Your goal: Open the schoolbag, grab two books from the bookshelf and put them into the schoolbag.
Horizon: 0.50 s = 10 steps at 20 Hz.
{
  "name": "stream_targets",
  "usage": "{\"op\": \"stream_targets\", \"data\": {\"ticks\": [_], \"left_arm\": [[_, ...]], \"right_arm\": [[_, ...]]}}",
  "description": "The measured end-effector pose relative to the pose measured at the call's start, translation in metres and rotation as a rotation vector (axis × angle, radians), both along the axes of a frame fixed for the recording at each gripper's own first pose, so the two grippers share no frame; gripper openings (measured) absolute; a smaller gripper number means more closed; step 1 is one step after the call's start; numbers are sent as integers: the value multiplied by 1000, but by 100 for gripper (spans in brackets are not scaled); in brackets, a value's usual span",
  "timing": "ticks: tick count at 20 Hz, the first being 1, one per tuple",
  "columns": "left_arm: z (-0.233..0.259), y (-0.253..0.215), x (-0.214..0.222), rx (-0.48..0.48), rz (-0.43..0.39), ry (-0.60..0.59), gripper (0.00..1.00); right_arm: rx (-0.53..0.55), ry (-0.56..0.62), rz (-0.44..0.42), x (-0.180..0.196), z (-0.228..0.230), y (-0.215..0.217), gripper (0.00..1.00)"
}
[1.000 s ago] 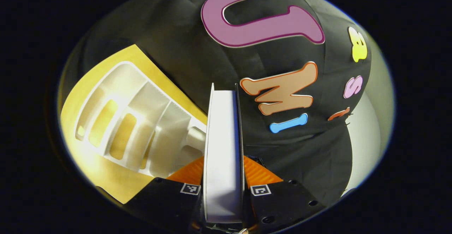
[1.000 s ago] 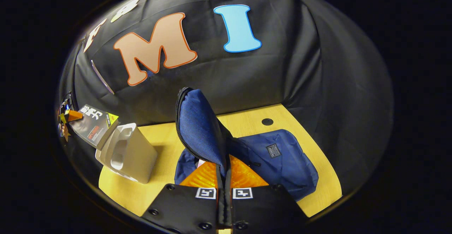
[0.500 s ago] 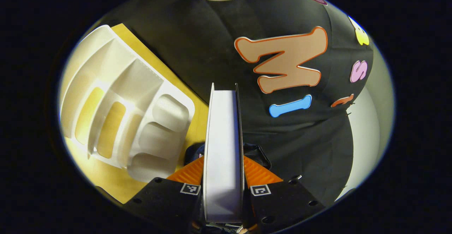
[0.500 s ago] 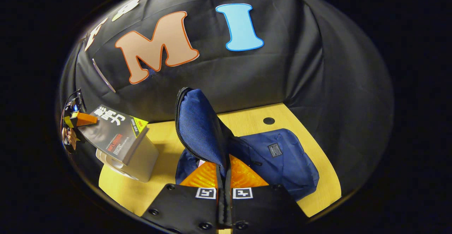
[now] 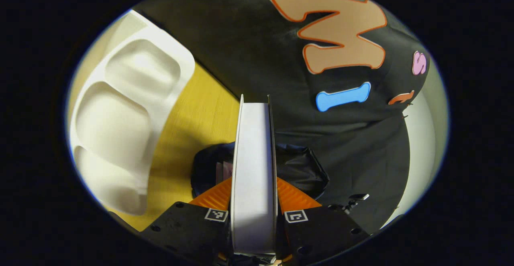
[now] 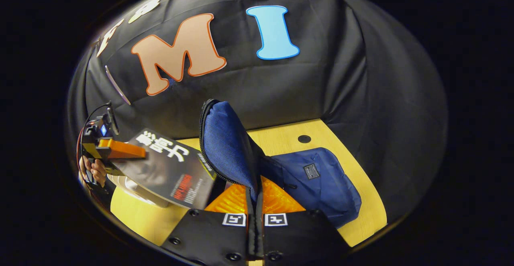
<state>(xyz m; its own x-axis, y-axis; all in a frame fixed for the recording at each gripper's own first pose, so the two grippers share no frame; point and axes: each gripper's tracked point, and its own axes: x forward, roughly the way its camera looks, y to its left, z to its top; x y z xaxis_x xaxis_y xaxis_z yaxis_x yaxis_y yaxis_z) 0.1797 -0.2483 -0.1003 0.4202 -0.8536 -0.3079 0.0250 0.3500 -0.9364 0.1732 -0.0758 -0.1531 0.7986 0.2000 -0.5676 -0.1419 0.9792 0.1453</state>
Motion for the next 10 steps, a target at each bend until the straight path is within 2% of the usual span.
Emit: {"op": "stream_targets", "data": {"ticks": [2, 4, 10], "left_arm": [[-10, -24, -1, -12, -15, 20, 37], [-21, -43, -2, -11, -26, 31, 37], [-53, -98, -8, -40, -30, 92, 37]], "right_arm": [[-7, -2, 6, 0, 1, 1, 4], [-3, -4, 8, 1, 1, 2, 0], [10, -5, 10, 4, 2, 2, 3]]}}
